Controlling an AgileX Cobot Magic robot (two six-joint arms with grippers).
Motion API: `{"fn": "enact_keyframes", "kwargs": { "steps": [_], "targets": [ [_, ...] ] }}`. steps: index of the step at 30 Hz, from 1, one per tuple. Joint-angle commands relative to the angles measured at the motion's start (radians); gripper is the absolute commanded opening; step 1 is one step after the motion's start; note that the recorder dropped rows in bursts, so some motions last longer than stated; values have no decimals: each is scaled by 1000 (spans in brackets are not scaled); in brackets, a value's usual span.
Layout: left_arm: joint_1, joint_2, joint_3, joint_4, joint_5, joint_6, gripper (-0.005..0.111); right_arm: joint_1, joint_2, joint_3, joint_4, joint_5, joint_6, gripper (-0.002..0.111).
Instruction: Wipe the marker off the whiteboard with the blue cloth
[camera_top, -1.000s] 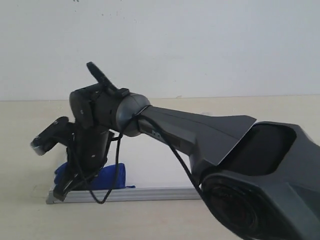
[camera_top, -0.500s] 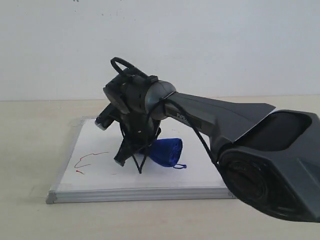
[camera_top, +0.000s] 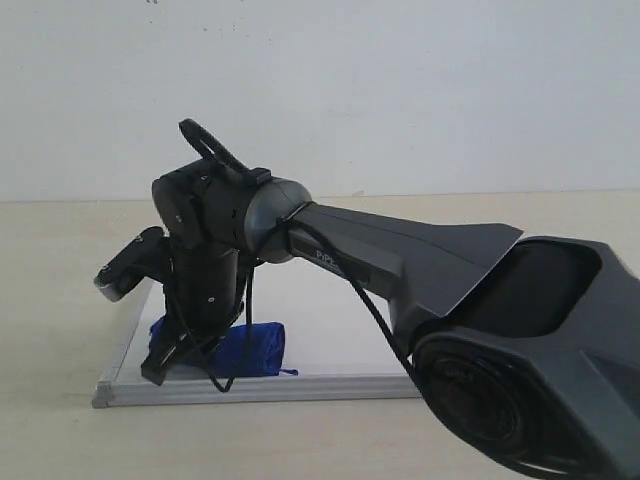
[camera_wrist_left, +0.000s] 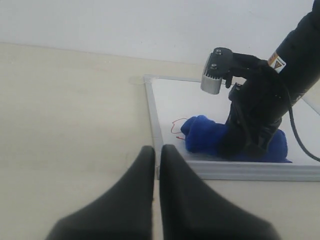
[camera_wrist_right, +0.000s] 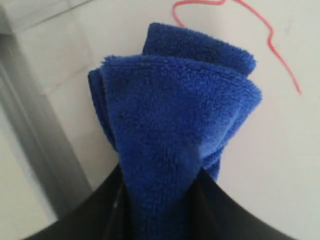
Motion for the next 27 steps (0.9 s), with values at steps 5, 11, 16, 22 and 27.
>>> {"fn": "enact_keyframes", "kwargs": {
  "steps": [5,11,16,22,27],
  "targets": [
    [-2,-3,3,0,-9,-10,4,-102,56,3,-314,-40,172,-1],
    [-2,-3,3,0,-9,-10,4,-89,56,3,-41,14,52,-1],
    [-2,-3,3,0,-9,-10,4,-36,24,3,204,53,-91,-1],
    [-2,-3,3,0,-9,-10,4,-12,-16,3,192,-67,-118,-1],
    [-2,-3,3,0,-9,-10,4,-16,34,3,37,-291,-45,-1]
  ]
}}
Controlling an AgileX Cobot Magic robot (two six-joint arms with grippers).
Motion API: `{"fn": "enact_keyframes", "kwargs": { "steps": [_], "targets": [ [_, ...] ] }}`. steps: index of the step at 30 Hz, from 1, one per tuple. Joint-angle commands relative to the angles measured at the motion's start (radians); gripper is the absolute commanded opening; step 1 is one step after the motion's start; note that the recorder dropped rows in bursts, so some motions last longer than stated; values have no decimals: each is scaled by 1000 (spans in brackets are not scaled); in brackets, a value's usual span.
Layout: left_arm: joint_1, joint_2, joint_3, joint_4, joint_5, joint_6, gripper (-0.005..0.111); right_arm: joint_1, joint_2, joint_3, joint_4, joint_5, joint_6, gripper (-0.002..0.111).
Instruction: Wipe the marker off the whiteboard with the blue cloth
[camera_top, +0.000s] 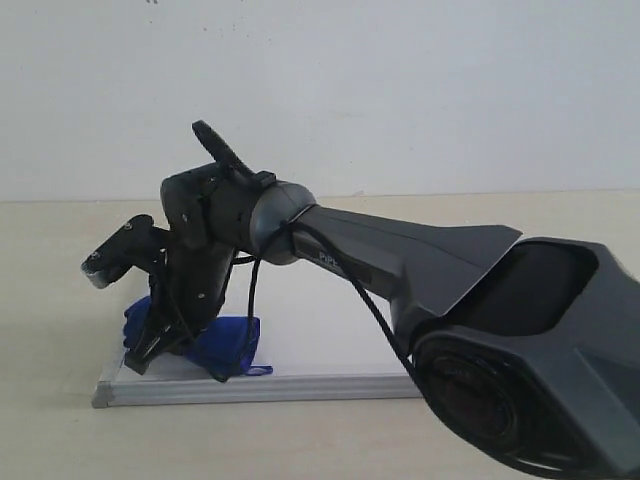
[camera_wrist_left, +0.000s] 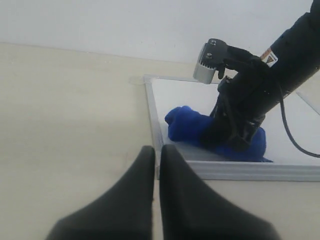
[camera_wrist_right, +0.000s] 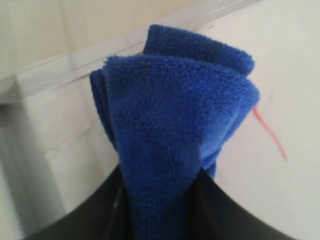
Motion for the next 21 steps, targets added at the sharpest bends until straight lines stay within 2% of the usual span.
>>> {"fn": "enact_keyframes", "kwargs": {
  "steps": [1,4,7,9,12,15,19,21],
  "targets": [
    [-2,-3,3,0,-9,-10,4,-10,35,4,-112,-218,73,-1],
    [-2,-3,3,0,-9,-10,4,-25,54,4,-292,-322,189,-1],
    [-2,-3,3,0,-9,-10,4,-47,56,4,-256,-344,244,-1],
    [-2,-3,3,0,-9,-10,4,-38,56,4,-114,-279,144,-1],
    [-2,-3,3,0,-9,-10,4,-19,46,4,201,-160,-70,-1],
    [-2,-3,3,0,-9,-10,4,-19,28,4,311,-129,-115,-1],
    [-2,-3,3,0,-9,-10,4,-31,12,4,276,-185,-80,-1],
    [-2,-3,3,0,-9,-10,4,-43,22,4,115,-236,56,-1]
  ]
}}
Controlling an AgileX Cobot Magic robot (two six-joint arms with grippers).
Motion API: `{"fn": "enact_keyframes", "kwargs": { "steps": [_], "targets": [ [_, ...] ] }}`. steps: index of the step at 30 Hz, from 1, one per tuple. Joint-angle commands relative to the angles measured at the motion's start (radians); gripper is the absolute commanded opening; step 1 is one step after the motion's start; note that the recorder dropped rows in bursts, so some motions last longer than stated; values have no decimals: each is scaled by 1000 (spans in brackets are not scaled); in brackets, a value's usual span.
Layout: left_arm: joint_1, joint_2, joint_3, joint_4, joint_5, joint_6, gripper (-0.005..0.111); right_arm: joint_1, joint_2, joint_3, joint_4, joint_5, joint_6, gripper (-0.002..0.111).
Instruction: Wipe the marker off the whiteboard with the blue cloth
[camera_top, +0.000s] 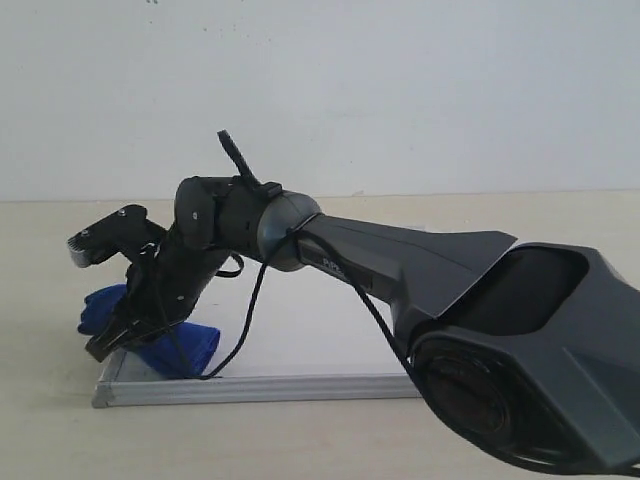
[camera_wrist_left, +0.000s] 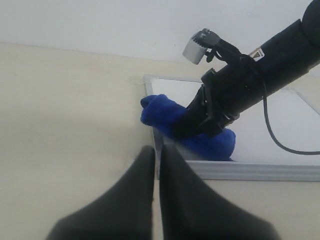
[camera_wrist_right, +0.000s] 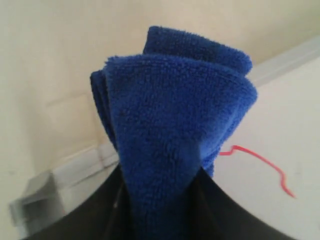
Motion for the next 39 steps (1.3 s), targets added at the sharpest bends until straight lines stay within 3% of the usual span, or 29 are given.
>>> {"fn": "enact_keyframes", "kwargs": {
  "steps": [1,4,7,9,12,16,23,27,39],
  "targets": [
    [-2,-3,3,0,-9,-10,4,-29,4,2,-293,-100,225,-1],
    [-2,-3,3,0,-9,-10,4,-61,25,2,-536,-182,401,-1],
    [-2,-3,3,0,-9,-10,4,-90,28,2,-598,-209,464,-1],
    [-2,-3,3,0,-9,-10,4,-94,28,2,-553,-209,448,-1],
    [-2,-3,3,0,-9,-10,4,-80,40,2,-231,-209,179,-1],
    [-2,-3,3,0,-9,-10,4,-62,42,2,-76,-186,50,-1],
    [-2,-3,3,0,-9,-10,4,-37,14,-136,-74,-75,29,-1],
    [-2,-3,3,0,-9,-10,4,-40,19,-255,-144,-121,82,-1],
    [-2,-3,3,0,-9,-10,4,-82,133,-259,-186,-146,85,-1]
  ]
}}
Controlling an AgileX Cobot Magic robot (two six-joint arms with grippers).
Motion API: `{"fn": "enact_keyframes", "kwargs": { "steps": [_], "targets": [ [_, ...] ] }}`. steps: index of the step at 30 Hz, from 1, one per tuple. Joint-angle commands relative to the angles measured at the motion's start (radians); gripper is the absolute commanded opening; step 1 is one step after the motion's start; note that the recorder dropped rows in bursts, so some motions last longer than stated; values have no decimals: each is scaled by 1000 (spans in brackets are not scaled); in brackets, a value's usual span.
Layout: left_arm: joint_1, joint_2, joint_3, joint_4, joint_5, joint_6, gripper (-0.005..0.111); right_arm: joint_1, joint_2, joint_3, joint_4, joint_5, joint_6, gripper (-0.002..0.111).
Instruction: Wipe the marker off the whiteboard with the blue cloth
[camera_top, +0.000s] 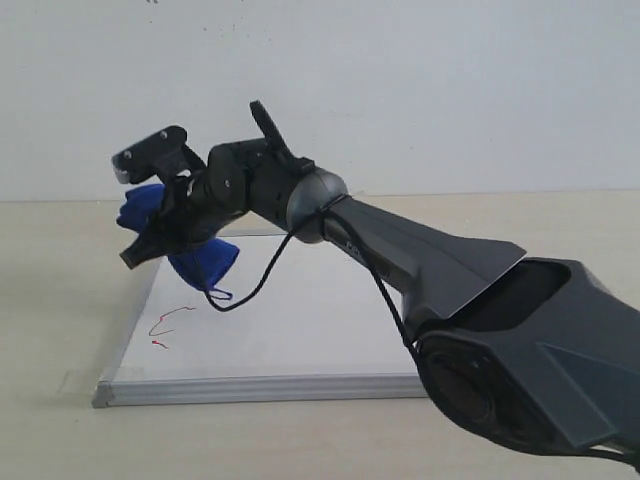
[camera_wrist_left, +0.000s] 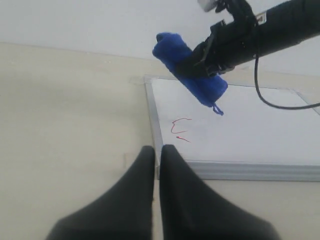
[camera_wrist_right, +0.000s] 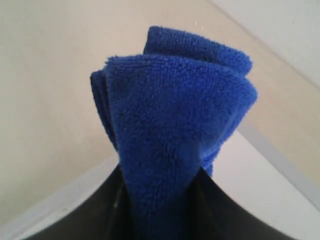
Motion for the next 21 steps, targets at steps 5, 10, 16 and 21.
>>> {"fn": "enact_keyframes", "kwargs": {
  "steps": [5,10,16,21],
  "targets": [
    [-2,-3,3,0,-9,-10,4,-9,55,1,-19,-12,-64,-1],
    [-2,-3,3,0,-9,-10,4,-7,78,1,1,-34,-69,-1],
    [-2,-3,3,0,-9,-10,4,-5,97,1,233,72,-156,-1],
    [-2,-3,3,0,-9,-10,4,-5,95,-14,374,255,-218,-1]
  ]
}}
